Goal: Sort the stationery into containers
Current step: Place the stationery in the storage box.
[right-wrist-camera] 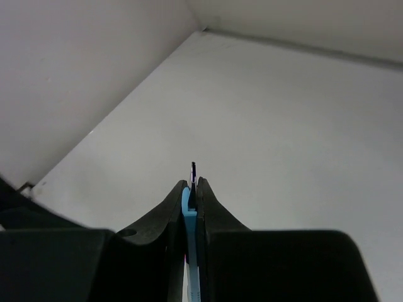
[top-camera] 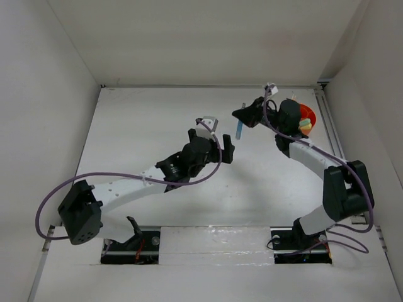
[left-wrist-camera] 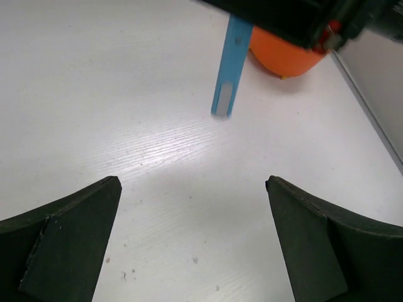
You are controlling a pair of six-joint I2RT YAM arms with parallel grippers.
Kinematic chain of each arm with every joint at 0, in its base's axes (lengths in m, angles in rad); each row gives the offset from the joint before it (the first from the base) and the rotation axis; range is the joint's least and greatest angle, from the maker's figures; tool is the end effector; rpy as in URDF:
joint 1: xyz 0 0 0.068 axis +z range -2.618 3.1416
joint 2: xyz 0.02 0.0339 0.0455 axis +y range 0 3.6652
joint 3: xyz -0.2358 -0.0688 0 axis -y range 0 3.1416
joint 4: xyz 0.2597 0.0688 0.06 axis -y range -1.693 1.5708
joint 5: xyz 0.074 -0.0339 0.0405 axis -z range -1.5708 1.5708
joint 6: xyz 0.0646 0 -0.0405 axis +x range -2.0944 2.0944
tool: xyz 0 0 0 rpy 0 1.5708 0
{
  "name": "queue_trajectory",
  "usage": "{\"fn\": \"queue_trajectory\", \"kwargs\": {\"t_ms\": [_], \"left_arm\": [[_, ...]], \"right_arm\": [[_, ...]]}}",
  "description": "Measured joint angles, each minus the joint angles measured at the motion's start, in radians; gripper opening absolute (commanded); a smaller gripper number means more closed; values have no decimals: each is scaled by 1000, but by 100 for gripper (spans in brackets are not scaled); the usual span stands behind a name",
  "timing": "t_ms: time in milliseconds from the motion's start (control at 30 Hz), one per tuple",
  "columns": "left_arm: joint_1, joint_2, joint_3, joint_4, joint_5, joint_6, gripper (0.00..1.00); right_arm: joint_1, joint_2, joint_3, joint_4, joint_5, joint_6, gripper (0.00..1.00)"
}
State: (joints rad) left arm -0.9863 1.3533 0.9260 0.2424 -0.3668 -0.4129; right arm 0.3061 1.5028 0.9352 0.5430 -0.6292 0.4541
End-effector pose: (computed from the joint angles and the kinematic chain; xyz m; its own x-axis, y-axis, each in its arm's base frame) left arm 0.2193 -0.2894 0.2660 -0.3273 -0.1842 -0.9268 0.4942 0.8026 -0.3340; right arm 0.3522 0.1512 0.2566 -0.3740 0.2537 -0.8920 -0.7128 0.5367 0.4515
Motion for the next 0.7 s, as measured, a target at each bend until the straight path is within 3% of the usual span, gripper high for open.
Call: {"fn": "queue_trajectory", "kwargs": {"t_ms": [367,700], "left_arm": [[-30,-307,-149,-23,80,-7,100],[-33,-341,-216,-38,105,-1,100]], "right_arm": [[-447,190,93,359,-201,-232,0],[-627,263,171,511,-334,-241,0]]}}
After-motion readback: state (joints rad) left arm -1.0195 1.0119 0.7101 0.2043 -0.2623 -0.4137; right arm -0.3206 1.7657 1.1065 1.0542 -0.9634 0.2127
